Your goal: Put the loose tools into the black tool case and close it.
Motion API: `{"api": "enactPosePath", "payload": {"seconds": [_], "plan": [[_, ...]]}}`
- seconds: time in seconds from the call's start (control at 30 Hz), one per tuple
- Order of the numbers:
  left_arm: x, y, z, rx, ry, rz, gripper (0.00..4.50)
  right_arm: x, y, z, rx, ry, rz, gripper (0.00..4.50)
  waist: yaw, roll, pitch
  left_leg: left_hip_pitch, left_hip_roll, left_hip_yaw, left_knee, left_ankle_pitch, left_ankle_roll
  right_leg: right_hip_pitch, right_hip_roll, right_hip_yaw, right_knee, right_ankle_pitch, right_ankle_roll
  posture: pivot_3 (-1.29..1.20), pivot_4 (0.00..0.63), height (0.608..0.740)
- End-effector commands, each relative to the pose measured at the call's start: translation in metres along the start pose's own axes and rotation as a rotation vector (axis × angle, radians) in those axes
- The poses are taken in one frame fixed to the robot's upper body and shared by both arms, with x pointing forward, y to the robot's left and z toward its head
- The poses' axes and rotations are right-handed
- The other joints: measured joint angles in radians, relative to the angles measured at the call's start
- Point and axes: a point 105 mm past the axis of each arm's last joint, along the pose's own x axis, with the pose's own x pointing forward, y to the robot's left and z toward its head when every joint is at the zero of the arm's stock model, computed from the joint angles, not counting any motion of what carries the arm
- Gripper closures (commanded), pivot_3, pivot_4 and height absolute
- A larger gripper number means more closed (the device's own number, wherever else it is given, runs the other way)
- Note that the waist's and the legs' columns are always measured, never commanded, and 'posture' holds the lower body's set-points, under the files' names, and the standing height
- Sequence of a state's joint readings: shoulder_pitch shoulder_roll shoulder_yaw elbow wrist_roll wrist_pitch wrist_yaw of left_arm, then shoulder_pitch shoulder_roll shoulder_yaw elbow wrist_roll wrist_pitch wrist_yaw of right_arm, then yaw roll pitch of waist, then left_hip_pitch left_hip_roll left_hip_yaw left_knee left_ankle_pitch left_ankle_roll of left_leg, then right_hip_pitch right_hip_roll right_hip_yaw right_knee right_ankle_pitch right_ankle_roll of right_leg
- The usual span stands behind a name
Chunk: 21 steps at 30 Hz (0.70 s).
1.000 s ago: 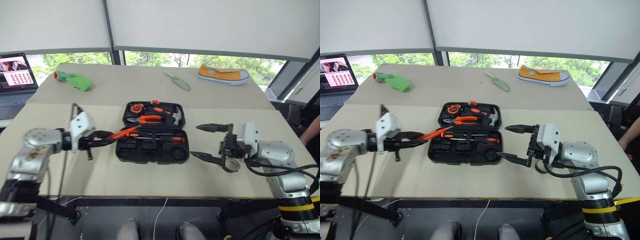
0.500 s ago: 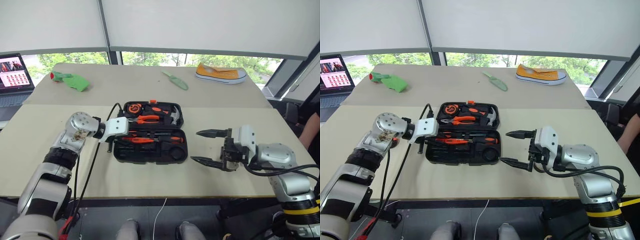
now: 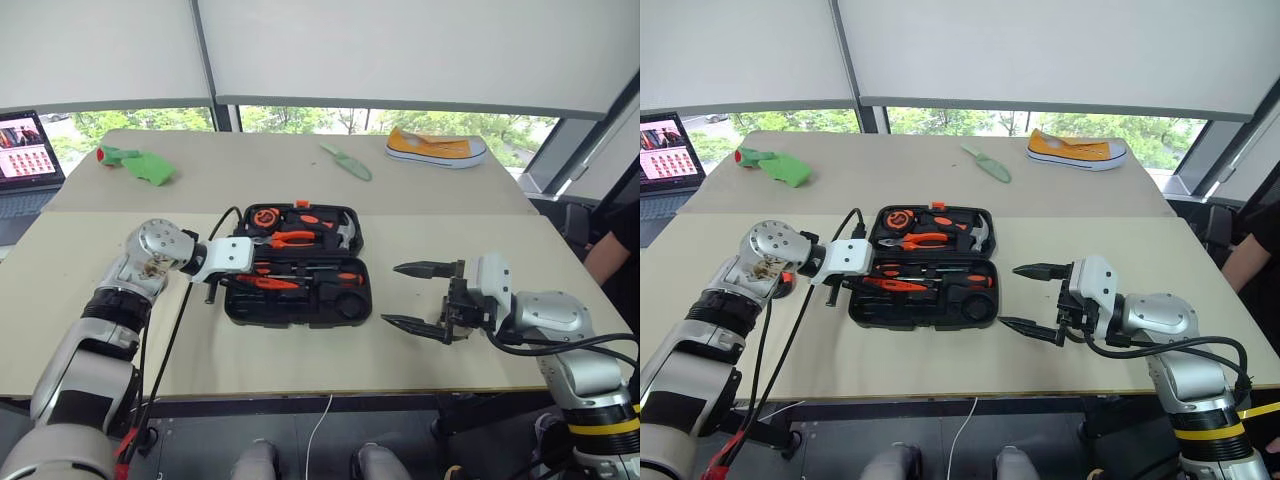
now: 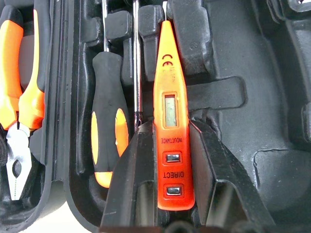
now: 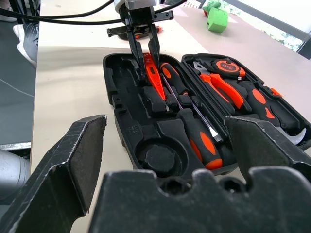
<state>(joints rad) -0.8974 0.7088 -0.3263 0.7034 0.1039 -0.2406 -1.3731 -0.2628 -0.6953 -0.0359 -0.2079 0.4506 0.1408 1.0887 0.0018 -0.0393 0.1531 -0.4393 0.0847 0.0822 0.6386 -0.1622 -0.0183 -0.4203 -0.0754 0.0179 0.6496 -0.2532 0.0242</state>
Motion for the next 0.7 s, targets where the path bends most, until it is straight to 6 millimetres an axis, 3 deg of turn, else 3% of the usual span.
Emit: {"api": "enactPosePath", "payload": {"seconds": [0.03, 0.23, 0.33, 0.43, 0.53, 0.7], "plan": [[0.006, -0.011, -0.012, -0.052, 0.02, -0.051, 3.02, -0.003, -0.002, 0.008, -0.033, -0.01, -0.004, 0.0, -0.001, 0.0, 0.0, 0.0, 0.0, 0.0, 0.0, 0.0, 0.0, 0.0, 0.0, 0.0, 0.0, 0.0, 0.0, 0.0, 0.15, 0.74], [-0.02, 0.015, 0.014, -0.06, -0.236, 0.123, 0.86, -0.005, 0.0, 0.006, -0.021, -0.005, 0.004, 0.0, 0.001, 0.0, 0.0, -0.001, 0.0, 0.0, 0.0, 0.0, 0.0, -0.001, 0.0, 0.0, 0.0, 0.0, 0.0, 0.0, 0.15, 0.74], [-0.039, 0.021, 0.019, -0.124, -0.347, 0.162, 0.86, -0.006, 0.001, 0.005, -0.016, -0.002, 0.007, 0.0, 0.002, -0.001, 0.0, -0.002, 0.0, 0.0, 0.0, 0.0, 0.0, -0.002, 0.0, 0.0, 0.0, 0.0, 0.0, 0.0, 0.15, 0.74], [-0.038, 0.023, 0.019, -0.154, -0.405, 0.194, 0.86, -0.004, 0.003, 0.004, -0.008, -0.004, 0.006, 0.0, 0.004, -0.001, 0.0, -0.002, 0.0, 0.0, 0.001, 0.0, 0.0, -0.001, 0.0, 0.0, 0.0, 0.0, 0.0, 0.0, 0.15, 0.74], [-0.025, 0.017, 0.016, -0.166, -0.427, 0.194, 1.55, -0.002, 0.004, 0.005, -0.004, -0.007, 0.005, 0.0, 0.01, -0.001, 0.0, -0.002, 0.0, 0.0, 0.002, 0.0, 0.0, 0.0, 0.0, -0.001, 0.0, 0.0, 0.001, 0.0, 0.15, 0.74], [-0.004, 0.002, 0.011, -0.216, -0.451, 0.141, 3.46, -0.005, 0.004, 0.005, 0.007, 0.003, -0.007, 0.0, 0.01, -0.001, 0.0, -0.003, 0.0, 0.0, 0.003, 0.0, 0.0, 0.0, 0.0, 0.0, 0.0, 0.001, 0.001, 0.0, 0.15, 0.74]]}}
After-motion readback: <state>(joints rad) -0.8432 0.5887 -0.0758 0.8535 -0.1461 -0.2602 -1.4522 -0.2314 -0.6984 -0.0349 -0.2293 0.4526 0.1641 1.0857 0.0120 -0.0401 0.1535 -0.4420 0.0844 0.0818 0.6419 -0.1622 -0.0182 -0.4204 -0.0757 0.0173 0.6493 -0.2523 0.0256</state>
